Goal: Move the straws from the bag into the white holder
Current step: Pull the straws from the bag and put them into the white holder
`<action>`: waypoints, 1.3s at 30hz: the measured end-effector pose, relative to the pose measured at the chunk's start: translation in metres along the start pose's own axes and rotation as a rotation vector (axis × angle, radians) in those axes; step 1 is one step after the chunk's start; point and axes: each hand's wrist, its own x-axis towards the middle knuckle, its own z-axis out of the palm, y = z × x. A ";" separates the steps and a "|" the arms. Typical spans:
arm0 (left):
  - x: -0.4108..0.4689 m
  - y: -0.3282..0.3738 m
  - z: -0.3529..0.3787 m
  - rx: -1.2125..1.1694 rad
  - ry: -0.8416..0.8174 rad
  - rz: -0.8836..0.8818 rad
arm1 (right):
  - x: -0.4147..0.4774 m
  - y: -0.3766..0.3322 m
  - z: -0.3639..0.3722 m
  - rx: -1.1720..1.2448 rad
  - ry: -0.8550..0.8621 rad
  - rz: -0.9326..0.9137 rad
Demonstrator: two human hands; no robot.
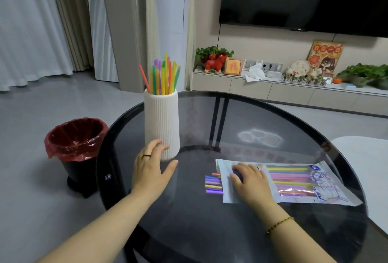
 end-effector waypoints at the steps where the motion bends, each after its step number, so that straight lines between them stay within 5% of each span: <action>1: -0.003 0.005 0.004 -0.008 -0.052 0.036 | -0.002 0.003 0.005 -0.014 0.005 -0.012; 6: -0.012 0.029 0.029 0.099 -0.586 0.187 | 0.000 0.012 0.014 -0.022 0.031 -0.051; 10: -0.008 0.060 0.048 0.259 -0.761 0.245 | 0.002 0.013 0.014 -0.013 0.029 -0.075; 17: 0.001 0.094 0.078 0.724 -0.628 0.405 | 0.001 0.014 0.013 -0.019 0.034 -0.098; 23: -0.001 0.083 0.083 0.813 -0.560 0.580 | 0.002 0.014 0.010 0.011 0.050 -0.105; 39: 0.008 0.013 0.025 1.022 -0.544 0.437 | 0.003 0.019 0.011 -0.010 0.061 -0.116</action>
